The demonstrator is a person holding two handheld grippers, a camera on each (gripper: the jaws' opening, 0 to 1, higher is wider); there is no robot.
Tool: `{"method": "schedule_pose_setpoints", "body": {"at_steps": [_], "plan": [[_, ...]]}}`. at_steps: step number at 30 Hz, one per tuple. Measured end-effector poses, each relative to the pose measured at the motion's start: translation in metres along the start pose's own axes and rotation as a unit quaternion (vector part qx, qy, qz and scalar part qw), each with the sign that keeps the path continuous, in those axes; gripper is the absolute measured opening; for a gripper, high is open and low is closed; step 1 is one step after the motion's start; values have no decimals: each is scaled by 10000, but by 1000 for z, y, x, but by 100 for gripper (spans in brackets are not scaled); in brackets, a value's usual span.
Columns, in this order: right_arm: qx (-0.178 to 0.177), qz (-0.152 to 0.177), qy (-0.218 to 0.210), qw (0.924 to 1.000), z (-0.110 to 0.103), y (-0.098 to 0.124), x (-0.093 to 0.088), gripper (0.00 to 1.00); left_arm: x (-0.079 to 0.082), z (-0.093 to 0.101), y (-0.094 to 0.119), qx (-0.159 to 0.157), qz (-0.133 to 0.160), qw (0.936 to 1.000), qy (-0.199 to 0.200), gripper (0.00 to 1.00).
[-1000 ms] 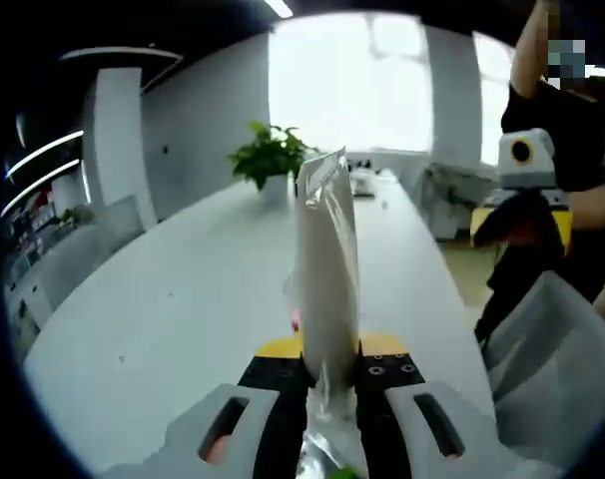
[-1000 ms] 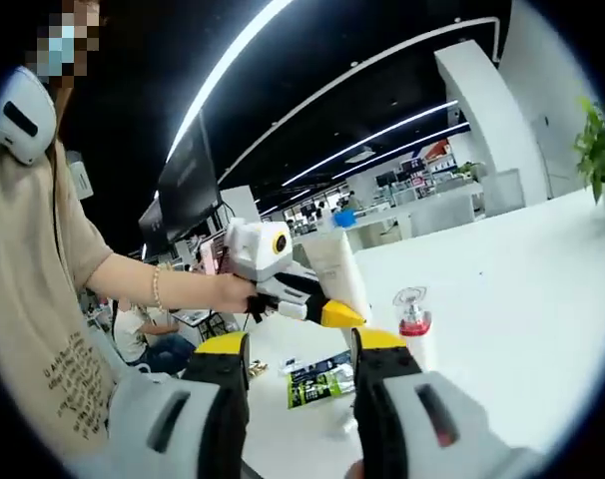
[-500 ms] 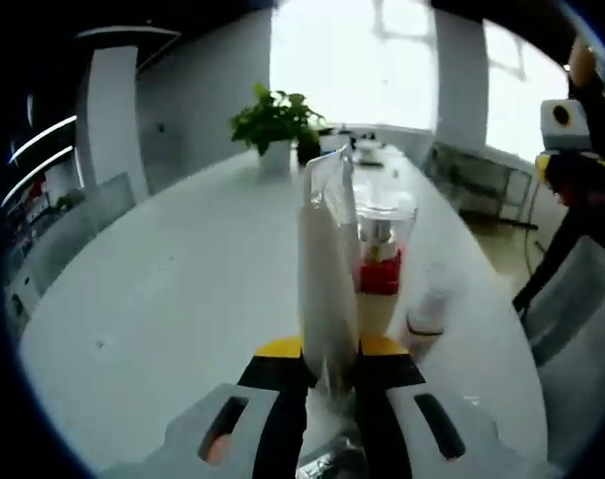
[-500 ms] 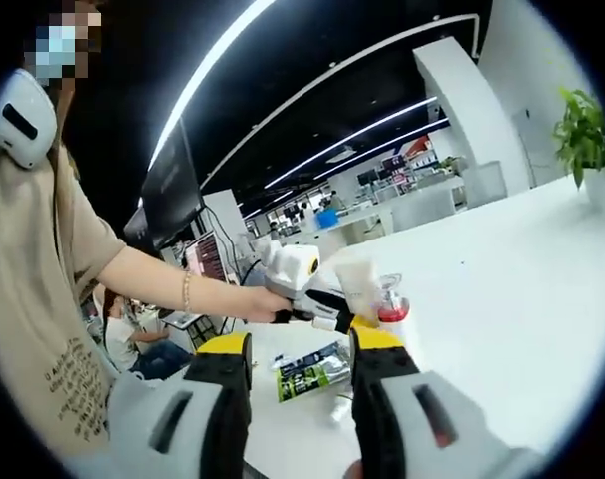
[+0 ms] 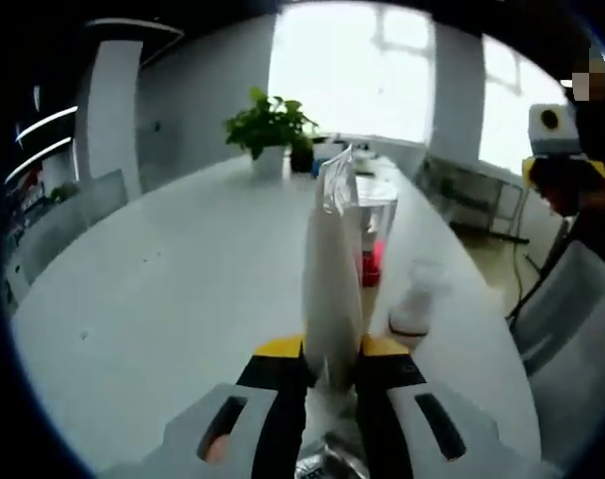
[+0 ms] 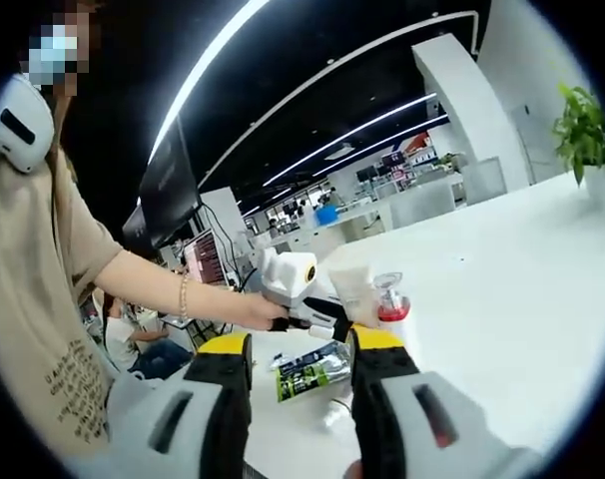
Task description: Arrange the skincare products in the storage area until every visible bottle or jar stands upright without overlapping.
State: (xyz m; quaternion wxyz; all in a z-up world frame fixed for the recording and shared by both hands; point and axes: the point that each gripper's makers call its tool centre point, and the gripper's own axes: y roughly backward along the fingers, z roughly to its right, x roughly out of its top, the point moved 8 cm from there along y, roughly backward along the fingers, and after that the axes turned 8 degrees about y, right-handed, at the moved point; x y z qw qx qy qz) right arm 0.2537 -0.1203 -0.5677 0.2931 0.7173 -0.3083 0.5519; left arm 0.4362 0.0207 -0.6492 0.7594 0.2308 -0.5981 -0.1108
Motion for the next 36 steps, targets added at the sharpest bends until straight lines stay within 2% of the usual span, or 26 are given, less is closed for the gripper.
{"method": "schedule_pose_setpoints", "body": {"at_steps": [18, 22, 28, 36], "plan": [[-33, 3, 4, 10000, -1, 2, 2, 39, 4, -1, -3, 101, -157, 9998, -98, 17], [-35, 8, 6, 10000, -1, 2, 2, 39, 8, -2, -2, 118, -77, 9999, -52, 18], [-19, 1, 10, 10000, -1, 2, 3, 39, 10, -2, 1, 125, -117, 9998, -76, 23], [27, 26, 10, 10000, -3, -1, 3, 39, 5, -4, 14, 197, -269, 9993, -161, 28]]}}
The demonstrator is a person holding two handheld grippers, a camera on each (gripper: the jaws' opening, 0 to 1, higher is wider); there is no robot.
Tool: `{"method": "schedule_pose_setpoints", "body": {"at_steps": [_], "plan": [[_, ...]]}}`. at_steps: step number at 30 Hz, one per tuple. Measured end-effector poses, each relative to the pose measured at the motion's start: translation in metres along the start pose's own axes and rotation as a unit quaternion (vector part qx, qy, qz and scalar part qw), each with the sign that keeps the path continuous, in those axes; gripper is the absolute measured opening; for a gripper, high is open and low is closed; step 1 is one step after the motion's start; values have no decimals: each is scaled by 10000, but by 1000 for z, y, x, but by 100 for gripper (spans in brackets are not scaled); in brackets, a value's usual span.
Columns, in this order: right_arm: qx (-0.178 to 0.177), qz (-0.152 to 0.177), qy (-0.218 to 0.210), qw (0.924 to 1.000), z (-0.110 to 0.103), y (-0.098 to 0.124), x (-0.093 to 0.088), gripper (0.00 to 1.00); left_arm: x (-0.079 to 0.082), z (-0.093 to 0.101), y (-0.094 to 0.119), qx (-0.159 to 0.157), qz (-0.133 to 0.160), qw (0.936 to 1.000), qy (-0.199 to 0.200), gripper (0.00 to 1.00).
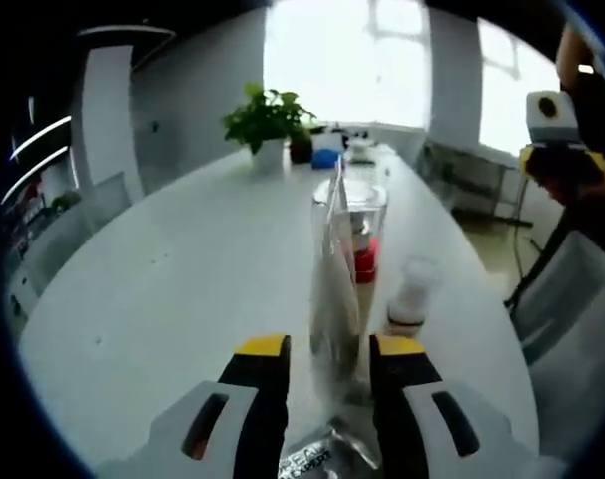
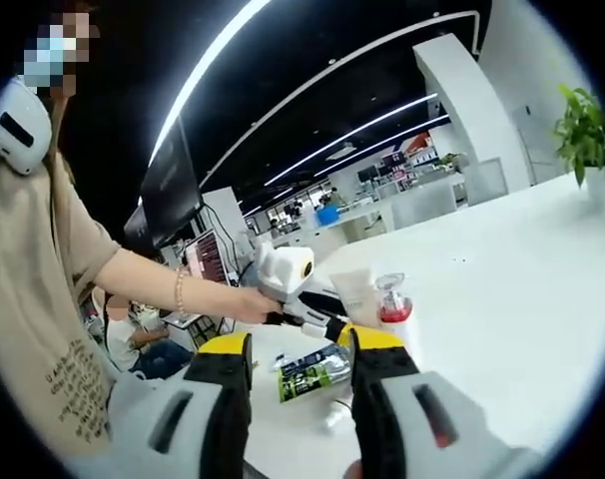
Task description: Arrange the skincare products in the storage area until every visible bottle or jar stands upright without overlapping.
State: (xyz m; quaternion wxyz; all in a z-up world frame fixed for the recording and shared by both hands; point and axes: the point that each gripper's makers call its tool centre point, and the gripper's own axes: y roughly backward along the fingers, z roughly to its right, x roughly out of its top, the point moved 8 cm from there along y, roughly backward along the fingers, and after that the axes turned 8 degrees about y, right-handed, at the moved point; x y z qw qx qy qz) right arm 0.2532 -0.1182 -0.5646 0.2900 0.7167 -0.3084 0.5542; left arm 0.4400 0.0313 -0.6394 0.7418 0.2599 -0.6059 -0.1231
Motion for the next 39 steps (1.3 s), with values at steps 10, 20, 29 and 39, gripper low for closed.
{"method": "schedule_pose_setpoints", "body": {"at_steps": [10, 20, 29, 39], "plan": [[114, 51, 24, 9999, -3, -6, 3, 39, -5, 5, 26, 179, 152, 9996, 158, 33], [241, 12, 74, 9997, -8, -10, 3, 39, -25, 29, 50, 338, 209, 9980, 494, 40], [426, -126, 73, 9990, -15, -16, -2, 39, -49, 49, 77, 613, 327, 9945, 790, 44], [730, -343, 146, 9966, -29, -29, -8, 39, -72, 75, 99, 892, 455, 9891, 1078, 48]]}}
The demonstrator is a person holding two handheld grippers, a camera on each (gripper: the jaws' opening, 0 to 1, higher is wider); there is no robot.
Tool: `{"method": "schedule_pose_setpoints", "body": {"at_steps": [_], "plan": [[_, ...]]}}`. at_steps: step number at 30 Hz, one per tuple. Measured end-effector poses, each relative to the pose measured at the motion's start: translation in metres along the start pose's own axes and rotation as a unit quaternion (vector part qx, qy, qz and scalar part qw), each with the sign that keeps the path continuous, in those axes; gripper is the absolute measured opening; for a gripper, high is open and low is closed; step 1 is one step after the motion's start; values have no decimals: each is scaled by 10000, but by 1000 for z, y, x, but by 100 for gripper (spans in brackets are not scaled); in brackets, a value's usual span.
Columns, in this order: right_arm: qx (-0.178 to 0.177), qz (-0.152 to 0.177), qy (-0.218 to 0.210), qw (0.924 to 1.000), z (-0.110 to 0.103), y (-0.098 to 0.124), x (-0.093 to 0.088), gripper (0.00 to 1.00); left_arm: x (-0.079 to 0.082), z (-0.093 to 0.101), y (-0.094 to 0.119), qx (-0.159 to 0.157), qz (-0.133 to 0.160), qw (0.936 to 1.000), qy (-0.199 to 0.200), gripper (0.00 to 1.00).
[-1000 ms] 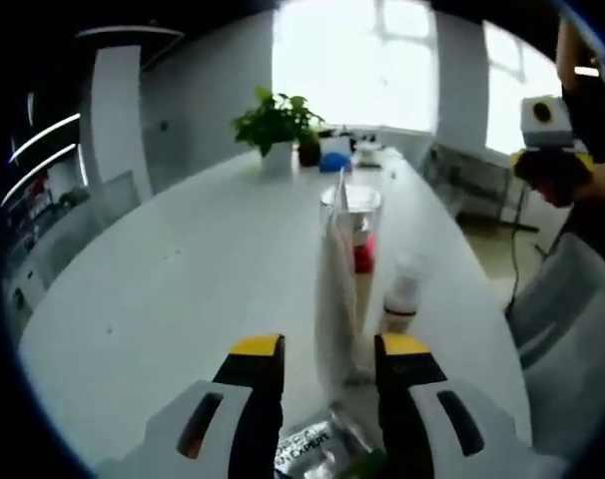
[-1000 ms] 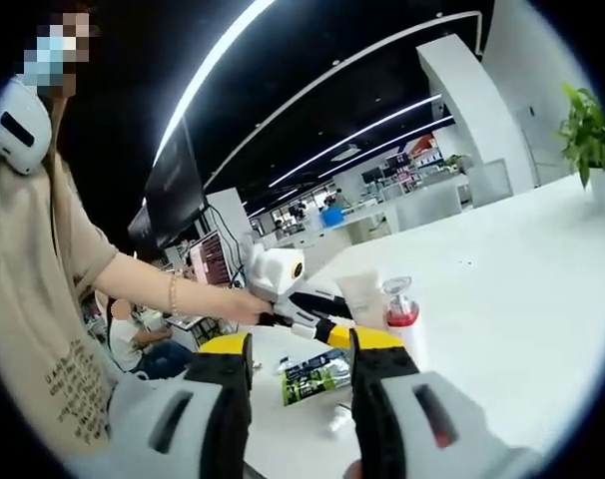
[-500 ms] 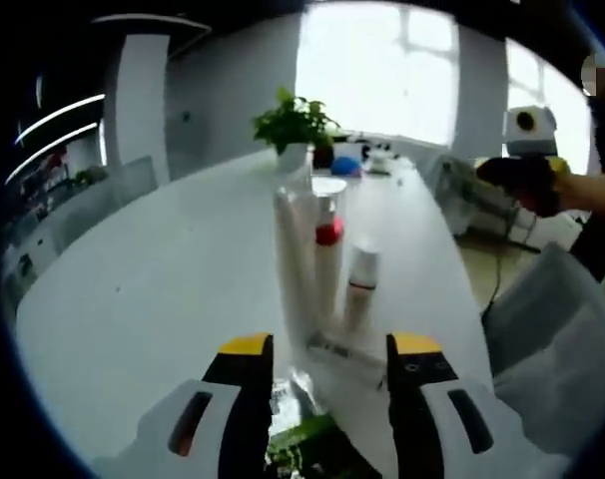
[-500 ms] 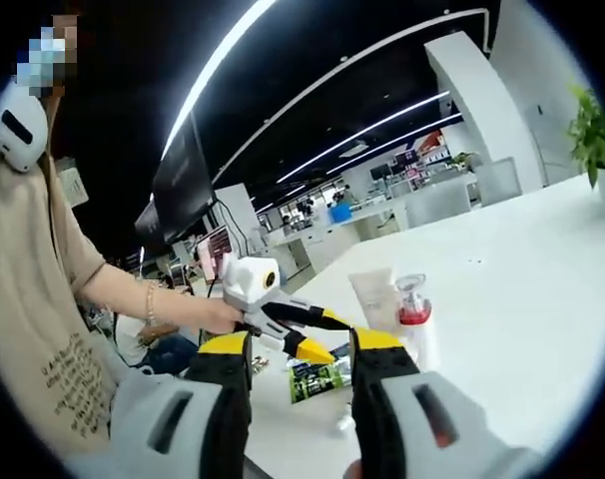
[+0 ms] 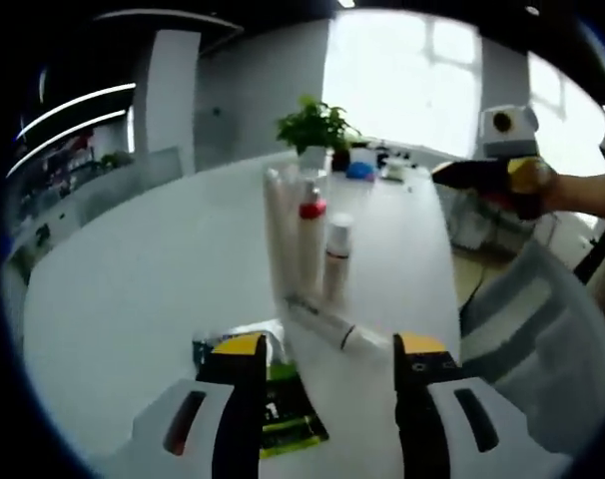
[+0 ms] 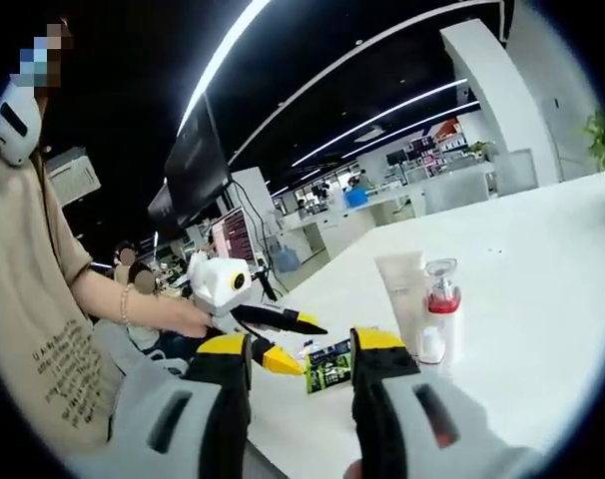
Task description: Arrange the skincare products in the storage area until every visible bottle or jar stands upright without overlapping.
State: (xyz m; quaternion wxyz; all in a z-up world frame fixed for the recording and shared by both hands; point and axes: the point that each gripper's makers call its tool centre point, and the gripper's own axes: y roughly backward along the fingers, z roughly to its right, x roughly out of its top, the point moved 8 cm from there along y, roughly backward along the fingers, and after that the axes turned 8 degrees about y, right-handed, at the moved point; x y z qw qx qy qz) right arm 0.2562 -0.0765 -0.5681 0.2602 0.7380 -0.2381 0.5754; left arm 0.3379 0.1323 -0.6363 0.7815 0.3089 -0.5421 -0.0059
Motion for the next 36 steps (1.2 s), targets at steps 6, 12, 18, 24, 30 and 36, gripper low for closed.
{"method": "schedule_pose_setpoints", "body": {"at_steps": [6, 12, 18, 24, 30, 36], "plan": [[80, -115, 46, 9999, -5, -3, -5, 41, -9, 15, 16, 182, 196, 9995, 189, 51], [73, -283, 51, 9996, -9, -3, -14, 45, -18, 26, 33, 451, 399, 9975, 362, 56], [14, -400, 3, 9992, -11, -2, -23, 48, -30, 34, 47, 697, 468, 9947, 585, 60], [-101, -758, 62, 9971, -12, -7, -35, 51, -36, 46, 61, 912, 515, 9927, 606, 66], [-218, -1184, 180, 9926, -9, -20, -48, 53, -37, 55, 75, 1088, 522, 9920, 362, 71], [-401, -1333, 104, 9902, -6, -29, -55, 55, -46, 56, 79, 1197, 567, 9898, 518, 77]]}}
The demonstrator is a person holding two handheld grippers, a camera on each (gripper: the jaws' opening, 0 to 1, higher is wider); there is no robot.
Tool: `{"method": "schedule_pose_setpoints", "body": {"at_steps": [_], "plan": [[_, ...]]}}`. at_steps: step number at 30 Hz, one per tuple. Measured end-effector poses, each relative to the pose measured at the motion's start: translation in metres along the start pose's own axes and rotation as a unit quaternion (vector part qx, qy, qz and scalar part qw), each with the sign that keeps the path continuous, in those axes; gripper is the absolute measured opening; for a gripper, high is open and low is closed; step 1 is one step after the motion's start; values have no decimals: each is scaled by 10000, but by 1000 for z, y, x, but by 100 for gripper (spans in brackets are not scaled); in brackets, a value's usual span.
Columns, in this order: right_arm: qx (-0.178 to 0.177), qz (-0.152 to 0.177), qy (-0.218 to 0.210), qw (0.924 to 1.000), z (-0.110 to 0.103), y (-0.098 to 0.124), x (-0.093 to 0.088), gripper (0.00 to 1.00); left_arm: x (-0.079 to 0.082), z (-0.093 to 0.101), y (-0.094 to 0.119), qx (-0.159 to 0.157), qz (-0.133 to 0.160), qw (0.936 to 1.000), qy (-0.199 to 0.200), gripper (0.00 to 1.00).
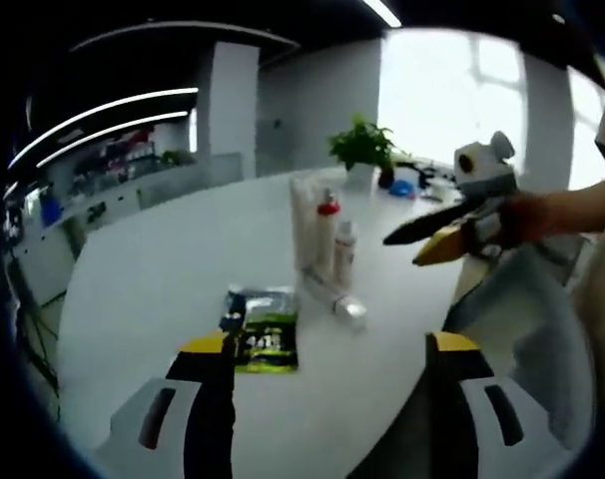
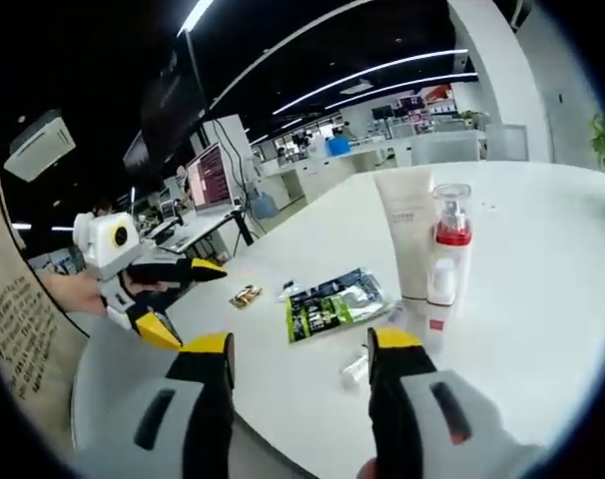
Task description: Arrange the skincare products in the storage area until every visible bottle or jar stands upright without overlapping.
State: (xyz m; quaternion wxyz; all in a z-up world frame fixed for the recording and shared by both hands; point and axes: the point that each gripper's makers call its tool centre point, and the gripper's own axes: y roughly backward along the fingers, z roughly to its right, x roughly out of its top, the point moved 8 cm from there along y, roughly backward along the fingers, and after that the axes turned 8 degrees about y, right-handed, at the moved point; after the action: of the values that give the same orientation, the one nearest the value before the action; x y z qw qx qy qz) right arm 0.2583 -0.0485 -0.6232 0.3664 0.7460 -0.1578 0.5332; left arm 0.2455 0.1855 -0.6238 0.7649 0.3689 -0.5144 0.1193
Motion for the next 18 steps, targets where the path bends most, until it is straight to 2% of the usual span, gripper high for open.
{"method": "schedule_pose_setpoints", "body": {"at_steps": [6, 8, 10, 13, 18], "plan": [[-276, -391, -2, 9989, 4, -15, -7, 55, -4, -3, 5, 129, 27, 9999, 43, 83], [-411, -609, 3, 9973, 6, -23, -11, 56, -4, -4, 6, 165, 50, 9998, 64, 85], [-491, -643, 7, 9967, 7, -28, -12, 56, -5, -5, 7, 195, 54, 9998, 80, 87], [-816, -870, 80, 9928, 11, -40, -16, 55, -6, -2, 8, 225, 37, 9997, 97, 90], [-1089, -1280, 283, 9854, 15, -57, -26, 52, -6, -2, 10, 257, 25, 9996, 93, 94]]}}
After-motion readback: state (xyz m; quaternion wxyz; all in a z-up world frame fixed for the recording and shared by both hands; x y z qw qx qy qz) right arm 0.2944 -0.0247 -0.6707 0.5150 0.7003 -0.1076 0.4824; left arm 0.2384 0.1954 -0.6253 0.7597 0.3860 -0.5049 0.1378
